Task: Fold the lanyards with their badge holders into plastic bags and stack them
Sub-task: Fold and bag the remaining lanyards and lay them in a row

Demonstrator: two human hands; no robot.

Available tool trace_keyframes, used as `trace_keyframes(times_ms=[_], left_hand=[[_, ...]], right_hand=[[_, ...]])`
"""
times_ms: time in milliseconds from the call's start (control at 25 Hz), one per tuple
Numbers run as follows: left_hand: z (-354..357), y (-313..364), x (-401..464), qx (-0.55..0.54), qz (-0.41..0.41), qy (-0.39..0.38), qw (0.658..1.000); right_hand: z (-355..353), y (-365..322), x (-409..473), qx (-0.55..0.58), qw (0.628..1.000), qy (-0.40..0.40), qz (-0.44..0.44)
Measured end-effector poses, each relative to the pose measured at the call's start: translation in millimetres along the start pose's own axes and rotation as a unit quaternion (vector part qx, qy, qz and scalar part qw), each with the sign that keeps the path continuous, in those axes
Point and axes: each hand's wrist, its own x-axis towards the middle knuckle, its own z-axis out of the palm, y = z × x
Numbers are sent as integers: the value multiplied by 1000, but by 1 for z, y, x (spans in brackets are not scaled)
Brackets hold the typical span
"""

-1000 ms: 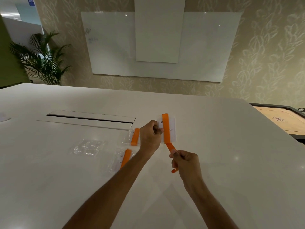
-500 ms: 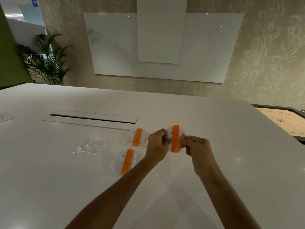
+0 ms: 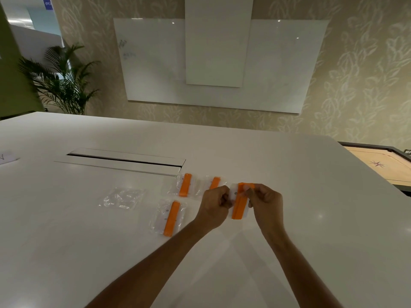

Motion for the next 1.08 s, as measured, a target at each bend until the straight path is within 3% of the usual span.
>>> trace_keyframes(times_ms=[160, 400, 640, 1080], left_hand=[[-5, -3, 0, 5, -24, 2, 1000], [-14, -4, 3, 25, -65, -4, 998], [-18, -7, 4, 42, -47, -3, 998], [-23, -17, 3, 38, 14, -34, 999]], right_hand=[[-1, 16, 0, -127, 984, -14, -122], [-4, 32, 8, -323, 891, -23, -317], [2, 38, 10, -364, 868, -18, -337], [2, 33, 21, -321, 901, -48, -287]])
